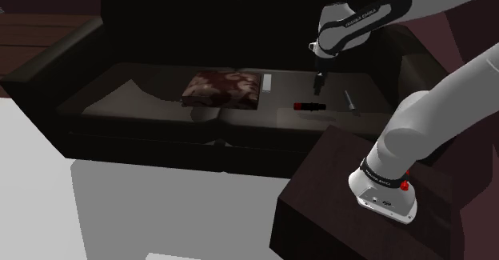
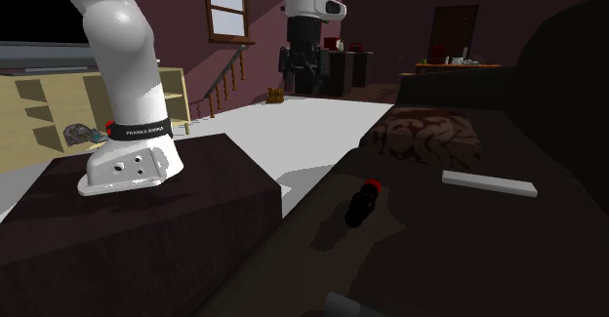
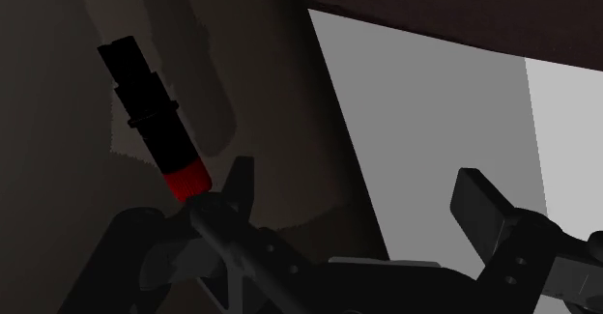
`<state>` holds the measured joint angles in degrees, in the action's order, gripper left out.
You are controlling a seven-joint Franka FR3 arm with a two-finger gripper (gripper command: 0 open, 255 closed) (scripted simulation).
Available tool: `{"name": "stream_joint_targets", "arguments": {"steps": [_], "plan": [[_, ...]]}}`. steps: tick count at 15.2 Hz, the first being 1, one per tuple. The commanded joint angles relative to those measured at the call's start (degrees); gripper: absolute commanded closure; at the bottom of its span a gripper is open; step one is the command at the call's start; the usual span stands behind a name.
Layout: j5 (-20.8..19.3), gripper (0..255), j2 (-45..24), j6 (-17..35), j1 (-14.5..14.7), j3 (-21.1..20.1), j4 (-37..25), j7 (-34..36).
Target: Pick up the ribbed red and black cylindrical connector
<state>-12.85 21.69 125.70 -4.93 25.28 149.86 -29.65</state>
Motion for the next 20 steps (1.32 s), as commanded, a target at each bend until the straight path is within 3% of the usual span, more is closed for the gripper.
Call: {"name": "stream_joint_targets", "arguments": {"steps": [1, 5, 10, 15, 19, 20], "plan": [[0.87, 0, -4.83, 4.41, 0.36, 2.33, -0.88, -2.97], [5.64, 0, -14.84, 11.95, 1.42, 6.45, -3.53, -10.44], [18.07, 0, -28.76, 19.02, 0.84, 7.99, -8.93, -23.53], [30.31, 0, -41.79, 22.55, -5.39, 3.24, -16.75, -35.62], [35.82, 0, -50.72, 23.86, -11.38, -1.33, -24.09, -41.69], [36.27, 0, -51.43, 24.39, -11.75, -1.81, -24.27, -42.01]]}}
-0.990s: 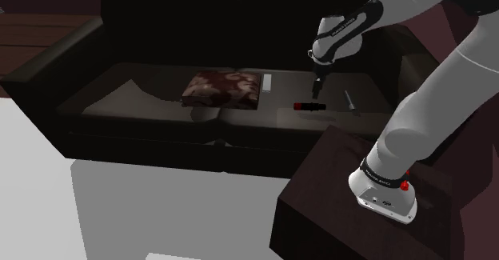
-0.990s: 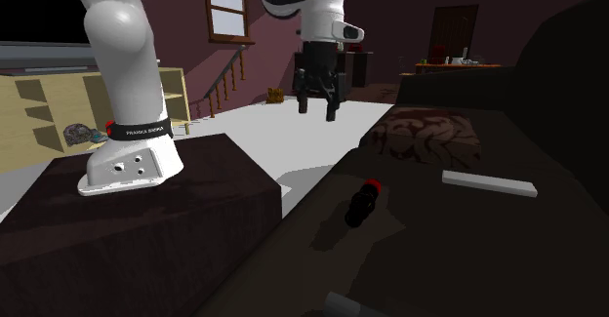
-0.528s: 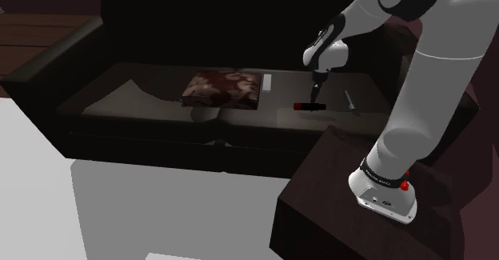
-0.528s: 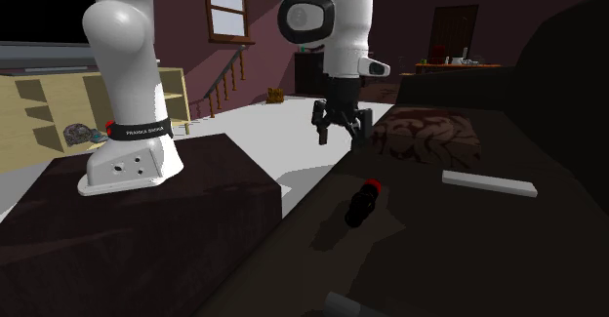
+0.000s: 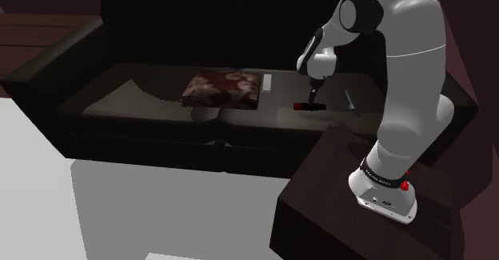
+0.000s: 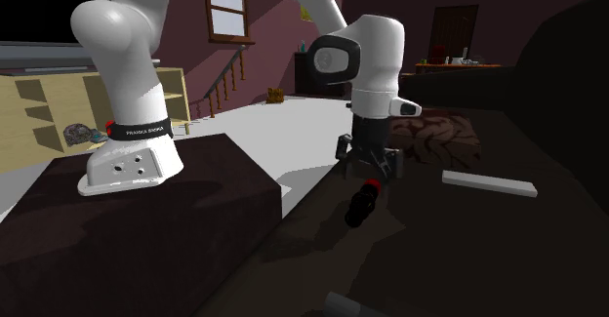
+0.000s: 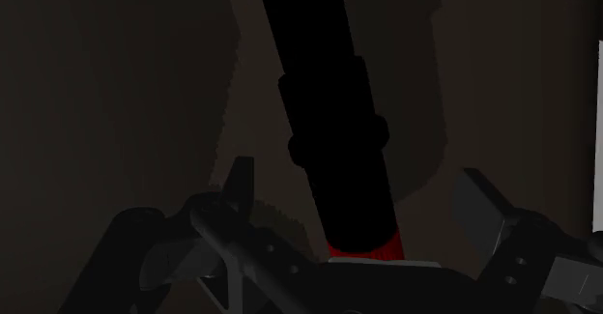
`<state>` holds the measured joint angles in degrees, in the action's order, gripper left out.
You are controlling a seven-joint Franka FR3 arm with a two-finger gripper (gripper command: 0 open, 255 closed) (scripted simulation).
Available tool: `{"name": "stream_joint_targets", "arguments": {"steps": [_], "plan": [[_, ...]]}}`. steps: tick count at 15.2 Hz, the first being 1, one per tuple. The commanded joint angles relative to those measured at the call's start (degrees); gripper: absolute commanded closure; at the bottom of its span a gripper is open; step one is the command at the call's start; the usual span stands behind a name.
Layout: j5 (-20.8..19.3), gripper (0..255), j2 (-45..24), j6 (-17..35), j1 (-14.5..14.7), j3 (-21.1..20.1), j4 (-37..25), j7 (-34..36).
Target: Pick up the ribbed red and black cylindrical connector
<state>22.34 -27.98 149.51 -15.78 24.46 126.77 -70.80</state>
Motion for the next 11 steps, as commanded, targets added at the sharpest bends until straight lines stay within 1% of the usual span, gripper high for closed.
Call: {"name": "stream_joint_targets", "arguments": {"steps": [1, 6, 8, 9, 11], "plan": [[1.56, 0, -2.47, 1.09, -1.25, -1.45, -1.37, -1.20], [3.78, 0, -6.09, 3.56, -3.01, -3.72, -2.52, -2.77], [4.02, 0, -6.50, 3.84, -3.22, -3.99, -2.67, -2.94], [4.04, 255, -6.49, 3.89, -3.23, -4.00, -2.60, -2.97], [4.07, 255, -6.55, 3.93, -3.26, -4.04, -2.63, -3.00]]}}
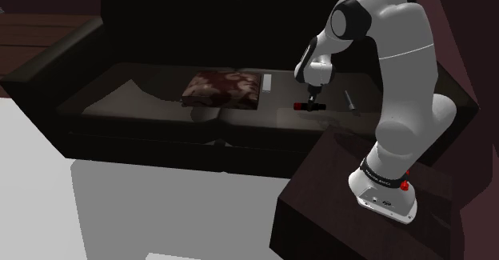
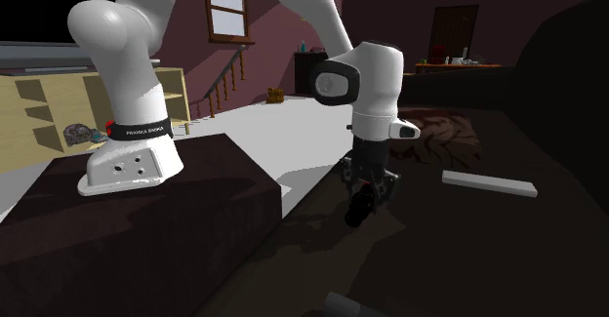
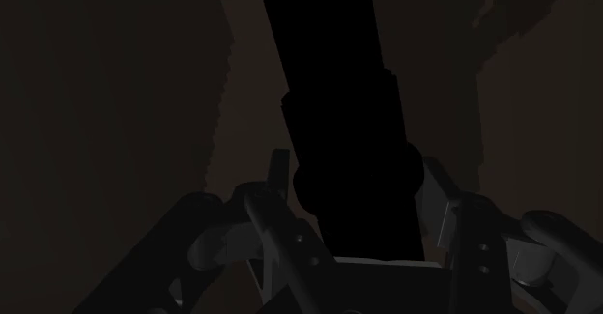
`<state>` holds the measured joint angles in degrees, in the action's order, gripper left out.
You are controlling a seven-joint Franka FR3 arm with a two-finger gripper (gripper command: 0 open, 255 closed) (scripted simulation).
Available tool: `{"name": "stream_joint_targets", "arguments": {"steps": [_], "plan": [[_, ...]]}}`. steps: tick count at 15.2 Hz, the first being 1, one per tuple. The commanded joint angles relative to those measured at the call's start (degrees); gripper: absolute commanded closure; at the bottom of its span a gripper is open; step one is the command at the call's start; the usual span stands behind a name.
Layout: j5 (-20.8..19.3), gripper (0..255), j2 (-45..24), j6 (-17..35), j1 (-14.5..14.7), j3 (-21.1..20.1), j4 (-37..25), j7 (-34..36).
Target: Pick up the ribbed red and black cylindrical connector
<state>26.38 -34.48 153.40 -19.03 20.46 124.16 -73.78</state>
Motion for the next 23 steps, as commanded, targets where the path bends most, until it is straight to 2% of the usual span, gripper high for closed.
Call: {"name": "stream_joint_targets", "arguments": {"steps": [1, 7, 23], "plan": [[0.03, 255, -0.06, 0.03, -0.02, -0.04, -0.04, -0.01], [-0.02, 255, 0.00, -0.05, 0.03, 0.01, -0.06, 0.04], [-7.42, 255, 10.77, -7.90, 5.18, 6.73, 2.56, 5.20]]}}
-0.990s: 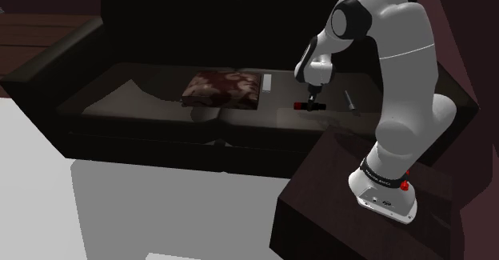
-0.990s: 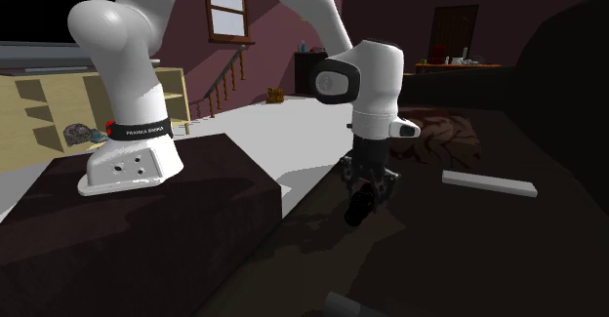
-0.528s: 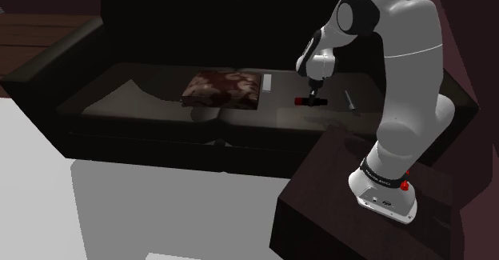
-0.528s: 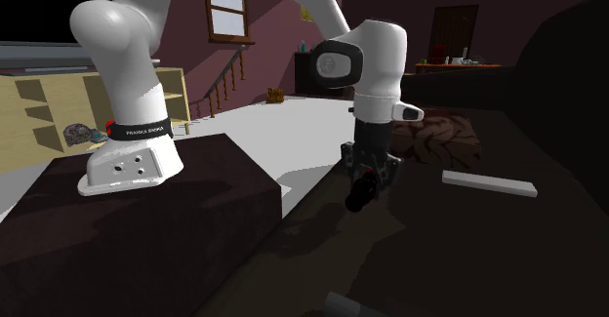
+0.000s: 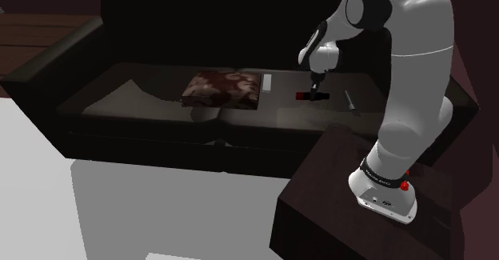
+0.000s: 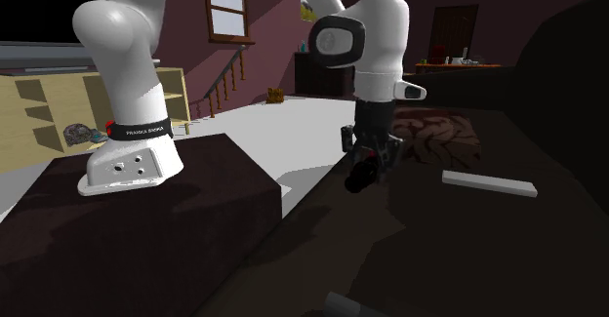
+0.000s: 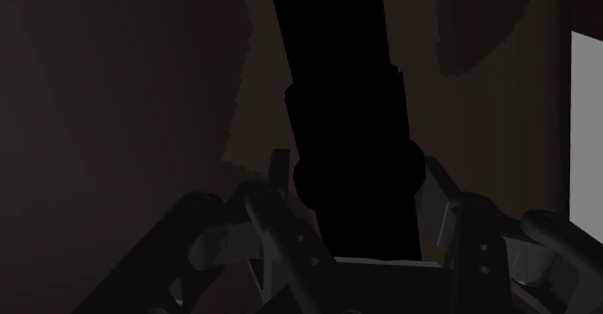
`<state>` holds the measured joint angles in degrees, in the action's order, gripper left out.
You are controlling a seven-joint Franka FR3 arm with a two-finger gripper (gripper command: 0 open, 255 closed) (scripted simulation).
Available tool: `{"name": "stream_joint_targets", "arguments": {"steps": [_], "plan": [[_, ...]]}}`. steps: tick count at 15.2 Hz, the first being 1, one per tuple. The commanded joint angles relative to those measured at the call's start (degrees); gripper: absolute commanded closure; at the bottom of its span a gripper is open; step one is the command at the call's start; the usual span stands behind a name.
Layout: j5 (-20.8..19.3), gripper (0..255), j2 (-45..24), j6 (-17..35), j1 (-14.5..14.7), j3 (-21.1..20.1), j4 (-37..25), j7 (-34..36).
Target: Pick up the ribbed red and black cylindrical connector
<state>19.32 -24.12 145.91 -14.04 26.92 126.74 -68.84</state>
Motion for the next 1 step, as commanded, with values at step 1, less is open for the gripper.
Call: {"name": "stream_joint_targets", "arguments": {"steps": [1], "plan": [[-0.37, 255, 0.41, -0.40, 0.19, 0.27, -0.01, 0.26]]}}
